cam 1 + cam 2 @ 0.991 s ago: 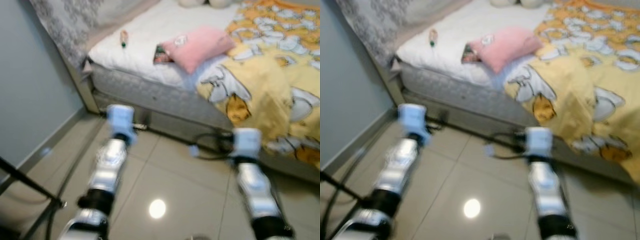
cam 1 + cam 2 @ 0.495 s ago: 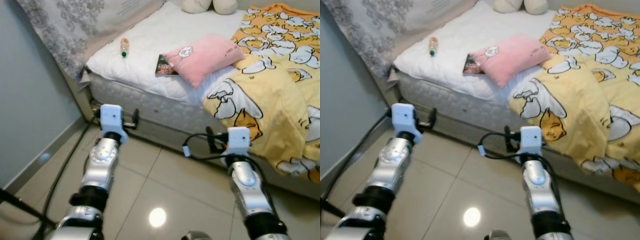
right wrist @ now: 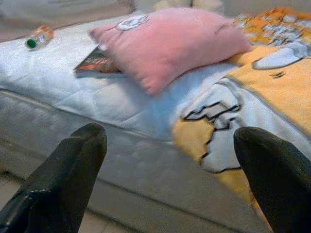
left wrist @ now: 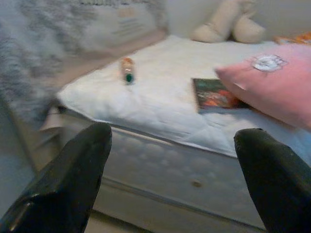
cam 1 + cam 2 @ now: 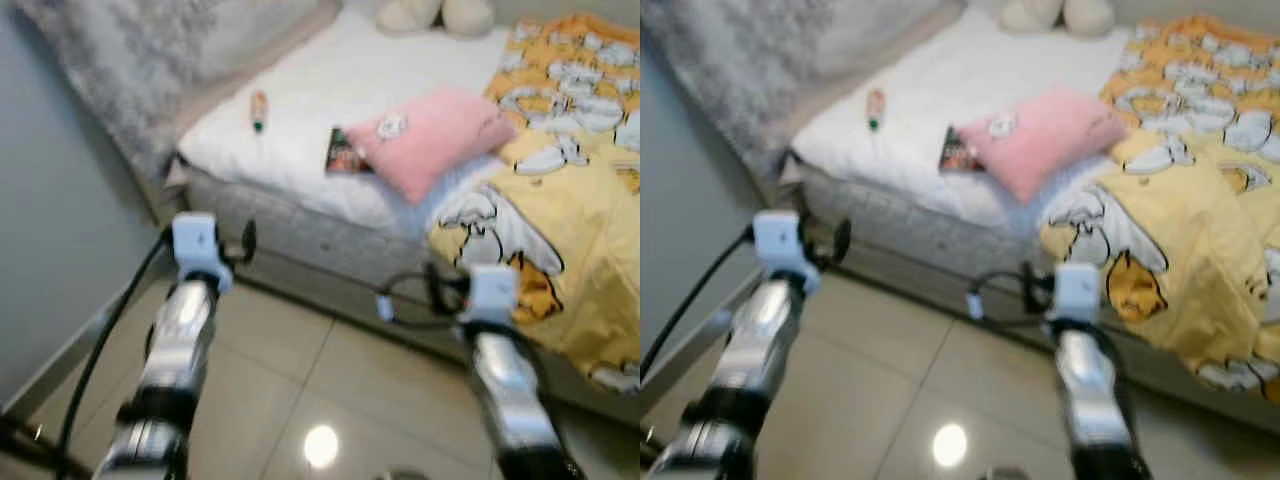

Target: Clean up the room

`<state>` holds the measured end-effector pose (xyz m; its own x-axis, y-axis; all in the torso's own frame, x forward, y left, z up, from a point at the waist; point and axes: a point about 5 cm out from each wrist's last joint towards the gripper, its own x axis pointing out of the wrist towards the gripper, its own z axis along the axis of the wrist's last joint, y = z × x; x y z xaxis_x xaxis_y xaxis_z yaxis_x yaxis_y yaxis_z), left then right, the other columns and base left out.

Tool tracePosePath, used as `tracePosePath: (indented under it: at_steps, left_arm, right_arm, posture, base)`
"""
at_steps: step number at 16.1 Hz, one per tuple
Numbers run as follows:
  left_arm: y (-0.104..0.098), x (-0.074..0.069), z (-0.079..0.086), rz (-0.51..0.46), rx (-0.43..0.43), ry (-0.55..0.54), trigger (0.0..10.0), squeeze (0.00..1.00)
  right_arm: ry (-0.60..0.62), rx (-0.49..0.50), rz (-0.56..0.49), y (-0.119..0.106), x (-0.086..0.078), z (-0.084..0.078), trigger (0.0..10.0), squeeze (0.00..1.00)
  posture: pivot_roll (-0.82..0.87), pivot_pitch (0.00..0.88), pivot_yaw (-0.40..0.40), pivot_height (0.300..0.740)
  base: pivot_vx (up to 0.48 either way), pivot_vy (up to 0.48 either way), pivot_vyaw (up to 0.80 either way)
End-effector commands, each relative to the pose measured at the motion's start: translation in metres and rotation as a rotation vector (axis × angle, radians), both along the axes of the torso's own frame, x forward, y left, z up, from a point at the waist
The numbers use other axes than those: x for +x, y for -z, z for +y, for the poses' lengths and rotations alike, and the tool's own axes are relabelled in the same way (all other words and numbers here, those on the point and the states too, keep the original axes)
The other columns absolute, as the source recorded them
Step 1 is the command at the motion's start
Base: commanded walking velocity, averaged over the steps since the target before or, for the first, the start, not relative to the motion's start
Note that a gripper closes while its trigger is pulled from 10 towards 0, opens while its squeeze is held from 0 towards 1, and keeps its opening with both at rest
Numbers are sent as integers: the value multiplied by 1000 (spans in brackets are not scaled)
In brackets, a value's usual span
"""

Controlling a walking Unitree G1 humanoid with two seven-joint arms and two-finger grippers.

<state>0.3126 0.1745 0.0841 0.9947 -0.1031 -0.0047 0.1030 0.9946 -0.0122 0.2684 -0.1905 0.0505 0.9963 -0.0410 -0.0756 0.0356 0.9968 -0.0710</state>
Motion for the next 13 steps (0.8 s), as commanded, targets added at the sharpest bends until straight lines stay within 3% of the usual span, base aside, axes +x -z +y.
tracePosePath:
  at_steps: [1, 4, 7, 9, 13]
  left_arm:
    - [7, -9, -6, 17, 3, 67, 10000, 0]
    - [14, -17, -11, 43, 17, 100, 10000, 0]
    - [6, -3, -15, 31, 22, 80, 10000, 0]
    - [-6, 8, -18, 3, 14, 85, 10000, 0]
    - [-9, 15, -15, -3, 28, 76, 10000, 0]
  right_arm:
    - [-47, -27, 11, 0, -7, 2, 10000, 0]
    - [-62, -48, 12, 0, -15, 0, 10000, 0]
    - [-49, -32, -6, -4, -3, 5, 10000, 0]
    - [-72, -28, -26, -9, 6, 17, 10000, 0]
    - [-77, -21, -20, -7, 9, 22, 10000, 0]
  posture:
    - [-151, 0, 56, 740]
    - [-157, 0, 60, 740]
    - [-163, 0, 64, 740]
    - [-167, 0, 66, 740]
    - [-162, 0, 67, 740]
  base:
    - [360, 0, 0]
    - [399, 0, 0]
    - [455, 0, 0]
    - [458, 0, 0]
    - [458, 0, 0]
